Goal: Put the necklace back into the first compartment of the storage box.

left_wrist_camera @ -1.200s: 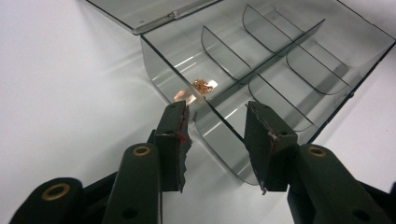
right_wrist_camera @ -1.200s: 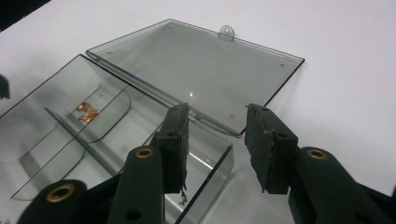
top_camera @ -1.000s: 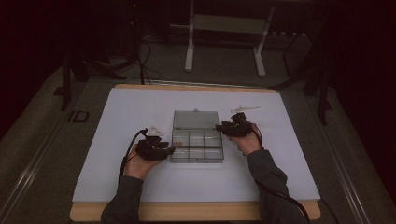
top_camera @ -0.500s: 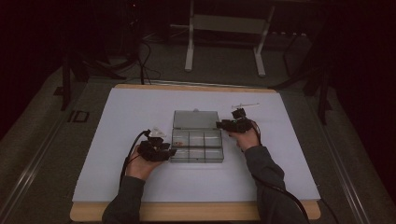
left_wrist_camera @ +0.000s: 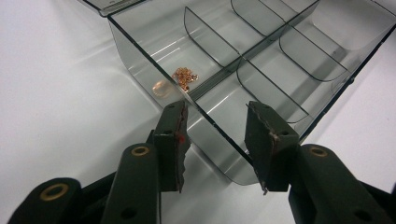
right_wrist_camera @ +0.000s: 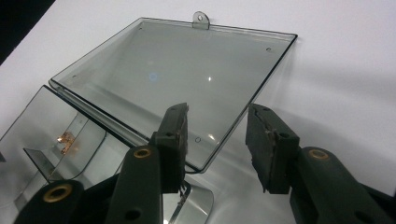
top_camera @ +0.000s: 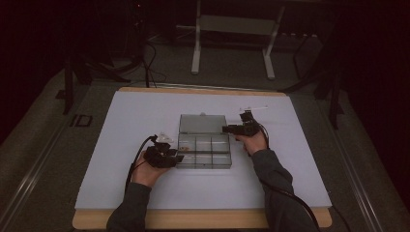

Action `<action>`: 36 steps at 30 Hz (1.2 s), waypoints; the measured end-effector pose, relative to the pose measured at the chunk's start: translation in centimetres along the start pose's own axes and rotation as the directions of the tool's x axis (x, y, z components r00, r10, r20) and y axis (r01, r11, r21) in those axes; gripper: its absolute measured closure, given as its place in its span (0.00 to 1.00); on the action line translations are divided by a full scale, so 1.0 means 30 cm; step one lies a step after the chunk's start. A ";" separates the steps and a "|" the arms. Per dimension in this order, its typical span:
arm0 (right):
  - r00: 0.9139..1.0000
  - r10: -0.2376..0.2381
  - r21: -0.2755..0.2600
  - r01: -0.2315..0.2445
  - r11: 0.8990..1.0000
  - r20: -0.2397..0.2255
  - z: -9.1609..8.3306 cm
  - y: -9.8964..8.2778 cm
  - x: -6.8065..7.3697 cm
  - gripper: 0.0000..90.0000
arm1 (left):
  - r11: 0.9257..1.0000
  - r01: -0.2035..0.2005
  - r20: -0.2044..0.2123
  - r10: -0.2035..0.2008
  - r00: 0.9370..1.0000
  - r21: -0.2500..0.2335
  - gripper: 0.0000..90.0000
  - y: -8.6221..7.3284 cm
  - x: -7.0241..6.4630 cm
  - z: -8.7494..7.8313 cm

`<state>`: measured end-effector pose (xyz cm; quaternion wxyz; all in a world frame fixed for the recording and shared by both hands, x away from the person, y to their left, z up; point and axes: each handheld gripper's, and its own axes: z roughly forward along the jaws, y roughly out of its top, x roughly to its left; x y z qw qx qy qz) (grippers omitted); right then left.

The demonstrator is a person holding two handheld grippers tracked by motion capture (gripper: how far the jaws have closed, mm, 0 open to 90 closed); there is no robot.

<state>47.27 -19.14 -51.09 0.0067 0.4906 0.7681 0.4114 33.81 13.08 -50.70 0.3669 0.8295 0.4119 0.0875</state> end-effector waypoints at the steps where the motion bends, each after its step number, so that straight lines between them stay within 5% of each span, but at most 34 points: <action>1: 1.000 0.003 0.002 -0.003 1.000 -0.005 0.001 0.001 0.000 0.67 | 1.000 0.000 0.000 0.000 1.000 0.000 0.65 0.000 0.000 0.000; 36: 0.990 0.121 0.097 -0.114 0.989 -0.069 0.036 0.039 -0.033 0.57 | 1.000 0.003 -0.002 -0.003 1.000 0.010 0.65 0.003 0.000 0.004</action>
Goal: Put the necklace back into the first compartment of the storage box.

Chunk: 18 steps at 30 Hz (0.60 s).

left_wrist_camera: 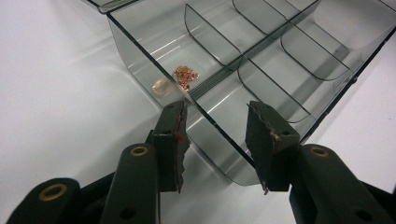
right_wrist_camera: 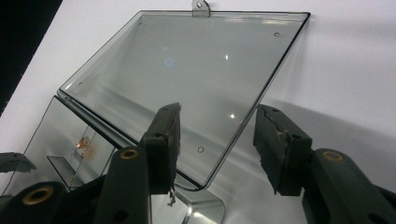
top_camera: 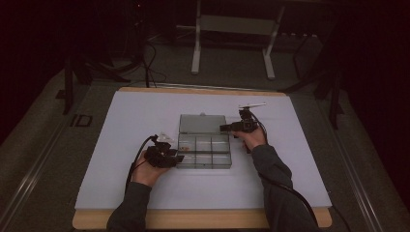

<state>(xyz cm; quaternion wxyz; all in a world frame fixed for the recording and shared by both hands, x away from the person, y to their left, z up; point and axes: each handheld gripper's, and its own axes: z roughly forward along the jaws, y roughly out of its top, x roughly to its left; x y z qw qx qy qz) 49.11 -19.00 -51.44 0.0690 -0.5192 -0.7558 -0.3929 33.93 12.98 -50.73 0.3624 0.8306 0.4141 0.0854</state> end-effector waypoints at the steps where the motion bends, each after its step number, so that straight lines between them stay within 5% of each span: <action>1: 1.000 0.004 0.003 -0.004 1.000 -0.002 0.001 0.001 0.000 0.56 | 1.000 0.000 0.000 0.000 1.000 0.000 0.65 0.000 0.000 0.000; 18: 0.999 0.034 0.000 -0.034 0.999 -0.038 0.007 0.004 -0.006 0.59 | 1.000 -0.001 0.002 0.001 1.000 0.007 0.65 0.002 0.002 0.000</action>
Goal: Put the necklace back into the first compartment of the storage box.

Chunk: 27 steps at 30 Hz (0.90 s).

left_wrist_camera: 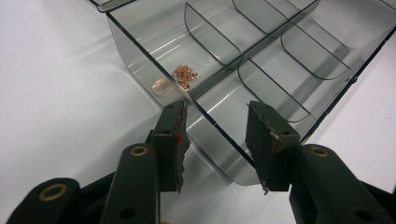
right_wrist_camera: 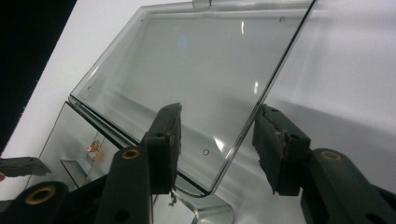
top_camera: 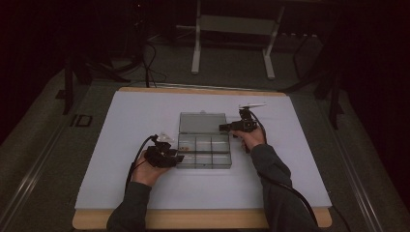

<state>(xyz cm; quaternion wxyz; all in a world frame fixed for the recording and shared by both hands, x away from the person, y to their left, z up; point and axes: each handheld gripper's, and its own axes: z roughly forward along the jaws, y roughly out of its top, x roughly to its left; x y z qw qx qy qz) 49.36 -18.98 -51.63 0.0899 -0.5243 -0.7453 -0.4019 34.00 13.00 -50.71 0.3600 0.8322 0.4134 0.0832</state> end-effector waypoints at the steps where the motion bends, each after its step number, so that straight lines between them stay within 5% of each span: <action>1: 1.000 -0.008 0.001 0.008 1.000 0.007 -0.001 0.000 0.004 0.59 | 1.000 -0.001 0.000 0.001 1.000 0.000 0.65 0.000 0.000 0.000; 27: 0.988 -0.131 -0.101 0.138 0.985 0.077 -0.038 -0.020 0.055 0.72 | 1.000 0.002 -0.006 -0.002 1.000 0.001 0.65 0.001 -0.004 0.000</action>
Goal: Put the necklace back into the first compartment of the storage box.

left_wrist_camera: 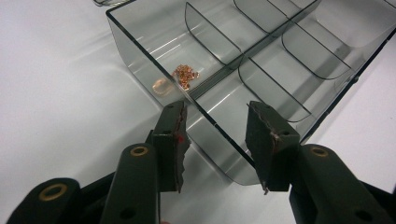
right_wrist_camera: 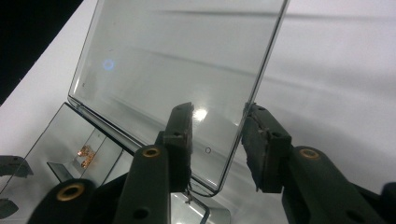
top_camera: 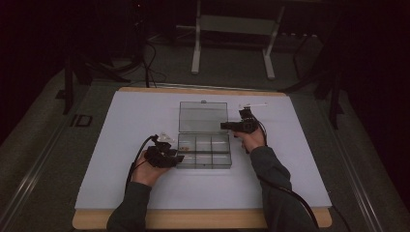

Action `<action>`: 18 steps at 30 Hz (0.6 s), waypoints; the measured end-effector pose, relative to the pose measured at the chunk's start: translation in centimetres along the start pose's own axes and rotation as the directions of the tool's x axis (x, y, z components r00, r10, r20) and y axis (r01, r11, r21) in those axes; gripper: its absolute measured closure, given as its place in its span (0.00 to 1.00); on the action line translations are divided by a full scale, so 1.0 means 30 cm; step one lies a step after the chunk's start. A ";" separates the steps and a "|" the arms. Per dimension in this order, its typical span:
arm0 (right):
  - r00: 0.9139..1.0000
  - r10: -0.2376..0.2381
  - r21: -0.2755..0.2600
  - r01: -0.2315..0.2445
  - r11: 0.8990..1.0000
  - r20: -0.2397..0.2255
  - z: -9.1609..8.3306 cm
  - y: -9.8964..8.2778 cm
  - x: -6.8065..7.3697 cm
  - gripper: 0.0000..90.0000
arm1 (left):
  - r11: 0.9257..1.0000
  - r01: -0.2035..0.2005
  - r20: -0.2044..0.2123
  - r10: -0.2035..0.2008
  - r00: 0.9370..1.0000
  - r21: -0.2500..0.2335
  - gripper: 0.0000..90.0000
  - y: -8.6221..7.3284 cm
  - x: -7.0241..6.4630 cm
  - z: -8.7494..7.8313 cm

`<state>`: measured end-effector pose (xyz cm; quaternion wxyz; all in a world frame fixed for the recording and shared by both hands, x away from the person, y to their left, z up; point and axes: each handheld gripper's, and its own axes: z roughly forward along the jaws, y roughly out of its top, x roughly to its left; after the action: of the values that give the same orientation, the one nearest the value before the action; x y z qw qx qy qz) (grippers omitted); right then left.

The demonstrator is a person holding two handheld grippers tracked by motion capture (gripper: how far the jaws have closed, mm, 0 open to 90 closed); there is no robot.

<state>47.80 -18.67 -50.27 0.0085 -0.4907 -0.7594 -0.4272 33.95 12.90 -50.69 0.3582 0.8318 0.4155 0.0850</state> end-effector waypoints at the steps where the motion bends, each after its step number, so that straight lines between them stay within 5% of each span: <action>1: 1.000 -0.006 -0.006 0.006 1.000 0.006 -0.003 -0.001 0.002 0.73 | 1.000 0.001 0.000 -0.001 1.000 0.000 0.65 0.000 -0.001 0.000; 18: 0.984 -0.151 -0.095 0.160 0.983 0.097 -0.039 -0.030 0.057 0.81 | 1.000 0.007 -0.002 -0.007 1.000 0.001 0.65 0.001 -0.004 0.001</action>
<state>45.76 -18.31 -49.35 -0.0840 -0.4481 -0.7723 -0.4425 33.90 12.78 -50.66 0.3577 0.8303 0.4189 0.0845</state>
